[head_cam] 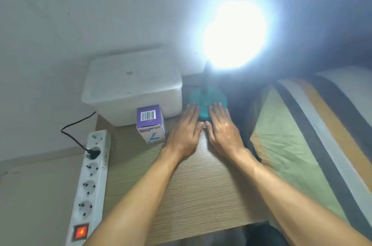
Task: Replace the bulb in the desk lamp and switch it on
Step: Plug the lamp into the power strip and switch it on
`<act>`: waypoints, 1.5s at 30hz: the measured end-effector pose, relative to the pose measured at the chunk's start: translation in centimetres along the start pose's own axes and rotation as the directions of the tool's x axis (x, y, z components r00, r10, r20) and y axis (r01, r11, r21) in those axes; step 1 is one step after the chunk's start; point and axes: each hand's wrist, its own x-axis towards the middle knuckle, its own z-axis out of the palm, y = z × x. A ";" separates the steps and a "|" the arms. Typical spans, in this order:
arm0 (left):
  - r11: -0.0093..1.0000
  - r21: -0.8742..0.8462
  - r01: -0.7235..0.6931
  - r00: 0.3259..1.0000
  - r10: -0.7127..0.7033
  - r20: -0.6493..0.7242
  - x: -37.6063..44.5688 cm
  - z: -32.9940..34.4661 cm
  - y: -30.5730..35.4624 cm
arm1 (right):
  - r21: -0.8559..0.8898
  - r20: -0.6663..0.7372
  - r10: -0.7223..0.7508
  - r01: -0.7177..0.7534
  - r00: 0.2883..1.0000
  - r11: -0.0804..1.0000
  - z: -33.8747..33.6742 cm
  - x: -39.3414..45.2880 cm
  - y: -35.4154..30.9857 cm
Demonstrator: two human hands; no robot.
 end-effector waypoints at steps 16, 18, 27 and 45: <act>1.000 -0.004 -0.024 0.998 0.024 -0.053 0.1 -0.3 0.4 | -0.022 -0.026 -0.028 0.027 0.999 0.999 0.1 0.0 0.3; 1.000 -0.004 -0.024 0.998 0.024 -0.051 0.0 -0.4 0.5 | -0.021 -0.027 -0.026 0.026 0.999 0.999 0.1 0.0 0.3; 1.000 0.001 -0.024 0.998 0.024 -0.049 0.1 -0.1 0.3 | -0.031 -0.050 -0.024 0.022 0.998 0.999 0.2 0.2 0.4; 0.983 0.183 0.005 1.000 -0.010 0.025 -1.3 -1.0 1.1 | -0.093 0.002 0.031 -0.031 1.000 0.995 -0.7 1.2 -0.2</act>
